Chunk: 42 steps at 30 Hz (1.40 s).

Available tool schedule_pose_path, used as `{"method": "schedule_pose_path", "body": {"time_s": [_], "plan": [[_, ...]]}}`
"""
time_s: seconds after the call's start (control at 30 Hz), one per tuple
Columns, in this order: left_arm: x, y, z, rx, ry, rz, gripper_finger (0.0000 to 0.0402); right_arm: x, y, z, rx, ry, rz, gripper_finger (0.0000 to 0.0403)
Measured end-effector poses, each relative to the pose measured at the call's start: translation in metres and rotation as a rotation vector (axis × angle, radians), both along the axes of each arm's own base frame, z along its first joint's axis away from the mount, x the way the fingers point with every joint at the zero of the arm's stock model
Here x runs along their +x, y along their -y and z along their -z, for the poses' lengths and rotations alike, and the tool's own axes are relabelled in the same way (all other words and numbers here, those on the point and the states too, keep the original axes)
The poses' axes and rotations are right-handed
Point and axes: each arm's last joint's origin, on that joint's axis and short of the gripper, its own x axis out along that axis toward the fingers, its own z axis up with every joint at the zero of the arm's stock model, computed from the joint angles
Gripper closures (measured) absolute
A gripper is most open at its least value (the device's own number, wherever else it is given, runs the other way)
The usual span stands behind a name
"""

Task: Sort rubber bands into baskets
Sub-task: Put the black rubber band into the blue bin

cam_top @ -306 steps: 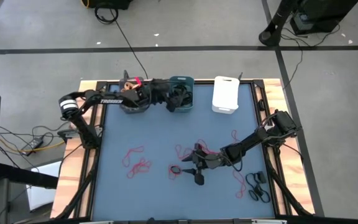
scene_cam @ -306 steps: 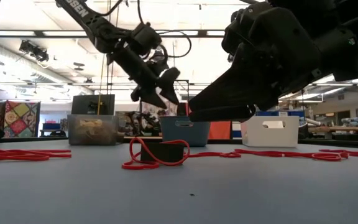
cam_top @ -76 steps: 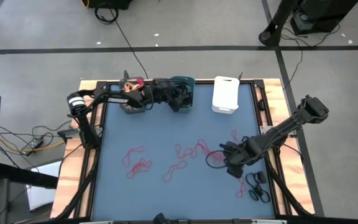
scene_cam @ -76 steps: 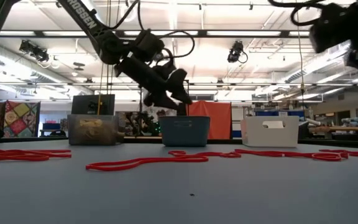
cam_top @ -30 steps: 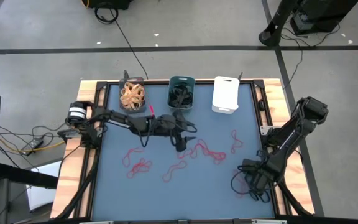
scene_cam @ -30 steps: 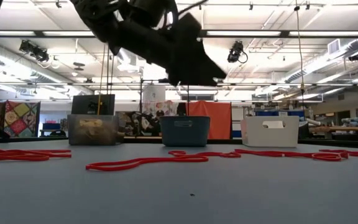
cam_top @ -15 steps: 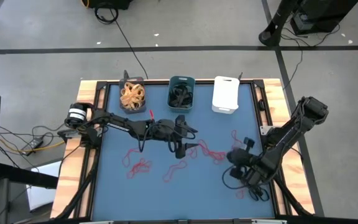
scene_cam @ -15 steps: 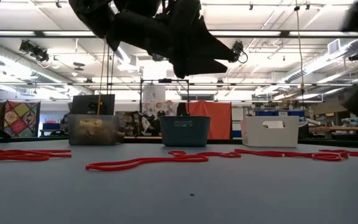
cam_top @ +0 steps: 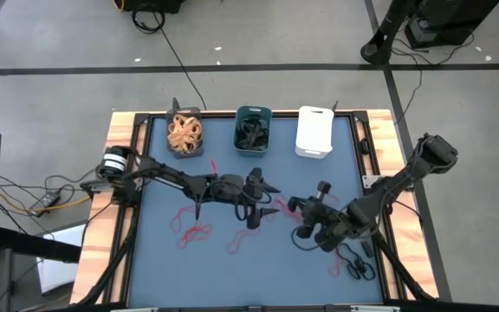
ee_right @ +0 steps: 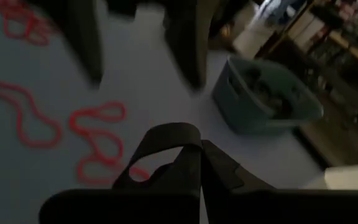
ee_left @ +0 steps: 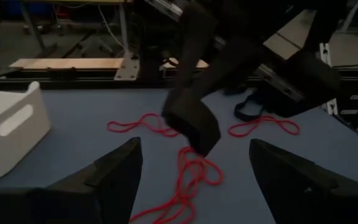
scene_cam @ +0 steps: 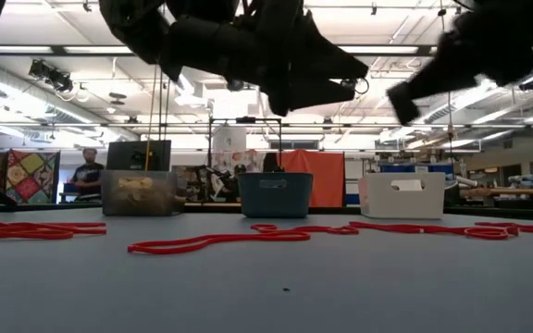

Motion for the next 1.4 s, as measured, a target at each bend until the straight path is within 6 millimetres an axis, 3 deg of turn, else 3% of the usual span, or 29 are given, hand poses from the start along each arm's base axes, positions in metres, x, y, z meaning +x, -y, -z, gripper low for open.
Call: {"method": "schedule_pose_path", "body": {"time_s": [0.2, 0.57, 0.73, 1.03, 1.23, 1.4], "plan": [[0.003, 0.002, 0.010, -0.022, -0.005, 0.000, 0.0106, 0.018, 0.008, -0.010, -0.101, 0.012, -0.047, 0.0395], [0.004, 0.003, 0.006, -0.034, 0.038, 0.022, 0.0115, 0.033, 0.012, -0.025, -0.230, 0.036, -0.111, 0.0395], [0.004, 0.003, 0.005, -0.031, 0.046, 0.024, 0.0179, 0.034, 0.012, -0.026, -0.237, 0.042, -0.120, 0.0394], [0.004, 0.004, 0.003, -0.037, 0.061, 0.055, 0.0384, 0.032, 0.007, -0.026, -0.227, 0.049, -0.139, 0.0386], [0.004, 0.003, 0.004, -0.036, 0.059, 0.062, 0.0386, 0.030, 0.004, -0.026, -0.191, 0.075, -0.120, 0.0367], [0.002, -0.006, 0.000, -0.043, 0.019, 0.031, 0.0391, 0.021, 0.010, -0.025, -0.105, 0.095, -0.038, 0.0313]]}}
